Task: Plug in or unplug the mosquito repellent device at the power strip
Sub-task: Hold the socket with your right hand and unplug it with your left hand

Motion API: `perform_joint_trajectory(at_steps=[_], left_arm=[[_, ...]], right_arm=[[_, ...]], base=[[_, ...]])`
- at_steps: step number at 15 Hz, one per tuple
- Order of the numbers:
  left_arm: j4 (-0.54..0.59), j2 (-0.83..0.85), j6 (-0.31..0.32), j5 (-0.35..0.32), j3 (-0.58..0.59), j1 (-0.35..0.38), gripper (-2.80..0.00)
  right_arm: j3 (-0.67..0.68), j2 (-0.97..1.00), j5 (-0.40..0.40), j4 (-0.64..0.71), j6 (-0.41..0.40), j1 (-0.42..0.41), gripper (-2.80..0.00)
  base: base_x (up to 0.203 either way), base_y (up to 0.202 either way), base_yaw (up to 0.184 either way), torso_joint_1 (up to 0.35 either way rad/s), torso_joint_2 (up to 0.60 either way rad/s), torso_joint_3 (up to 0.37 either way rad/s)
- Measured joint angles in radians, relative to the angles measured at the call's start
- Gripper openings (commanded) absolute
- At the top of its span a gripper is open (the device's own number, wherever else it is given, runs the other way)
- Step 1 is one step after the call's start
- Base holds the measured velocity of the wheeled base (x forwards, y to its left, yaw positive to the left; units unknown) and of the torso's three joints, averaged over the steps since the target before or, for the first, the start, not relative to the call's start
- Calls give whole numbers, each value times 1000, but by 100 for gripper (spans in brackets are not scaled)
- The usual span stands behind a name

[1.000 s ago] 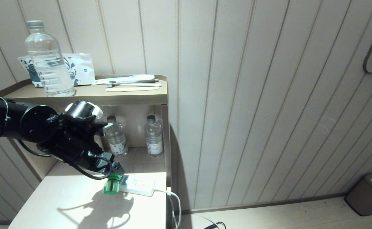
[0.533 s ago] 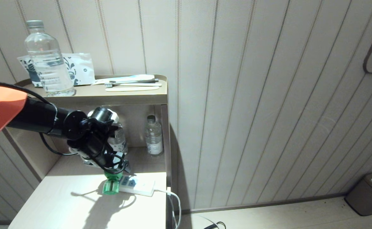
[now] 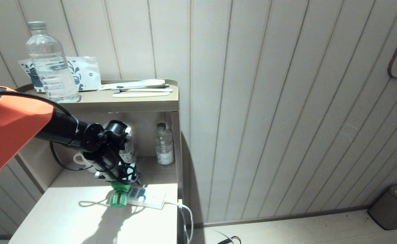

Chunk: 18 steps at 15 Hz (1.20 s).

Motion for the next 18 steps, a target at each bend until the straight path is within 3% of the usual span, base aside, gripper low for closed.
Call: perform_joint_trajectory(at_steps=[13,18], left_arm=[[-83,49,-43,10,-25,1,0],[-81,102,-33,55,-58,27,0]], right_arm=[[0,0,0,0,0,0,-280],[0,0,0,0,0,0,-280]], base=[[0,0,0,0,0,0],[0,0,0,0,0,0]])
